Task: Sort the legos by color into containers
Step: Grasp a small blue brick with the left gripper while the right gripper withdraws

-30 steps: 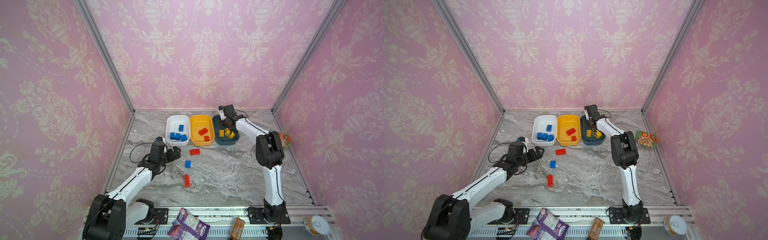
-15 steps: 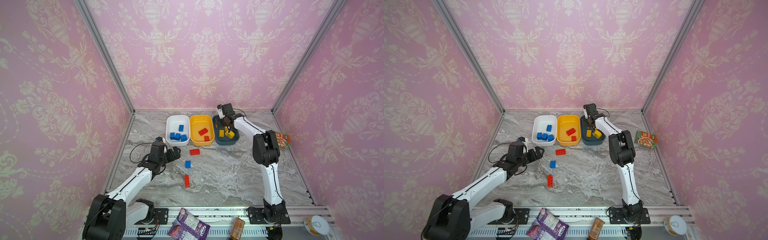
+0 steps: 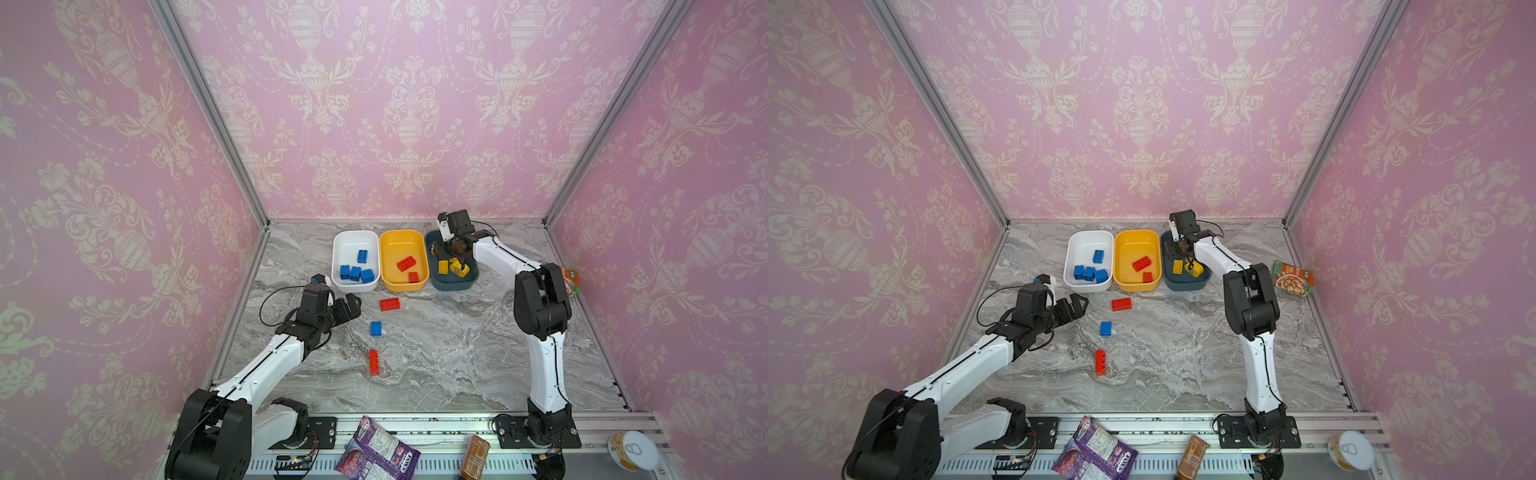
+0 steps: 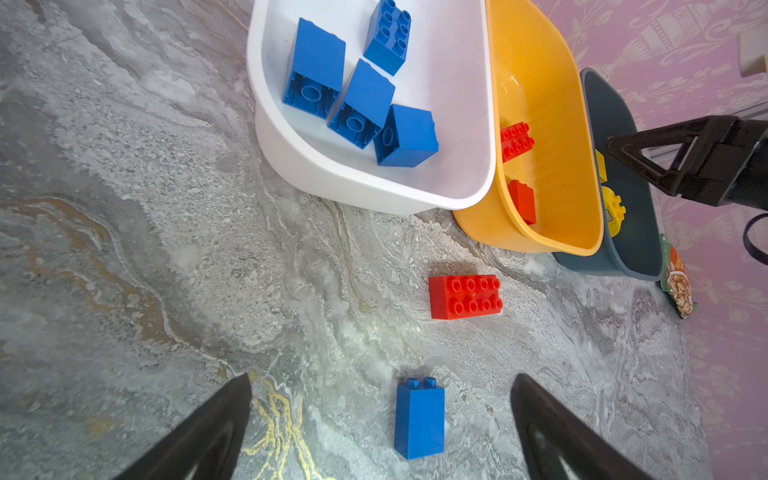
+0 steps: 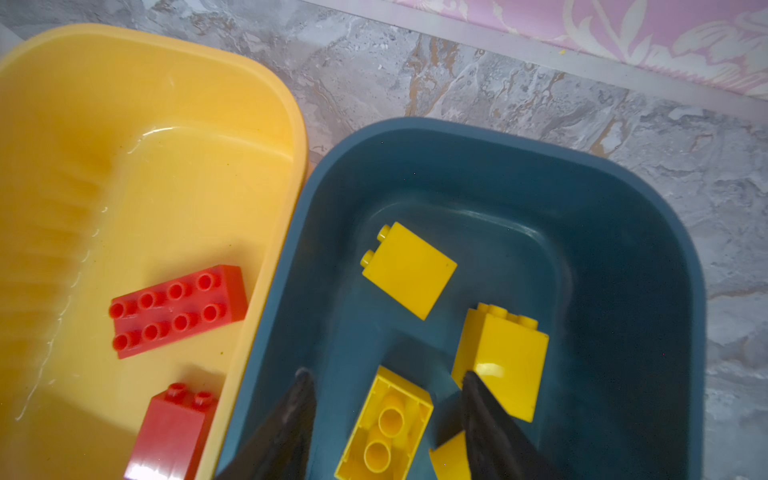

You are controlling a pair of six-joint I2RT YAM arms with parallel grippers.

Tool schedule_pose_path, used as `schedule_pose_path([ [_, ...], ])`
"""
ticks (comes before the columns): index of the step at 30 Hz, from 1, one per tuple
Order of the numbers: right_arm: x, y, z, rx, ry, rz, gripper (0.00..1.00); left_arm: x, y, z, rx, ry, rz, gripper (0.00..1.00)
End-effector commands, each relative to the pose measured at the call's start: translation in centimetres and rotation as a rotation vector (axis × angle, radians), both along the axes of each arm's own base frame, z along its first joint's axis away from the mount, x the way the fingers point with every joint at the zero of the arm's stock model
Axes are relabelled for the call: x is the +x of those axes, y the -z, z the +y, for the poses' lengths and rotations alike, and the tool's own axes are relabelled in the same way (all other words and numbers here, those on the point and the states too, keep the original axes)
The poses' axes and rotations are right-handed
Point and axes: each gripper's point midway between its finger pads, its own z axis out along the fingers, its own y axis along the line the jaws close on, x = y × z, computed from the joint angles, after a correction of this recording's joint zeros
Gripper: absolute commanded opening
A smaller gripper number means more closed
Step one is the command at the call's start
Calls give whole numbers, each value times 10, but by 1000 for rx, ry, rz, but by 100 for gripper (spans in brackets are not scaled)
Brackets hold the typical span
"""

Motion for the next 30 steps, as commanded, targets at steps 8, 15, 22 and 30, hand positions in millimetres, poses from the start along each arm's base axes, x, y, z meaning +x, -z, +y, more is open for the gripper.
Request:
schedule_pose_path([
  [8, -44, -44, -6, 89, 7, -18, 70, 1, -2, -12, 42, 54, 49, 99],
  [15, -91, -55, -7, 178, -2, 8, 81, 0, 2, -34, 116, 127, 90, 99],
  [22, -140, -51, -12, 229, -13, 53, 85, -1, 10, -55, 219, 212, 168, 96],
  [30, -184, -48, -24, 226, -14, 88, 87, -6, 30, -74, 328, 290, 288, 85],
])
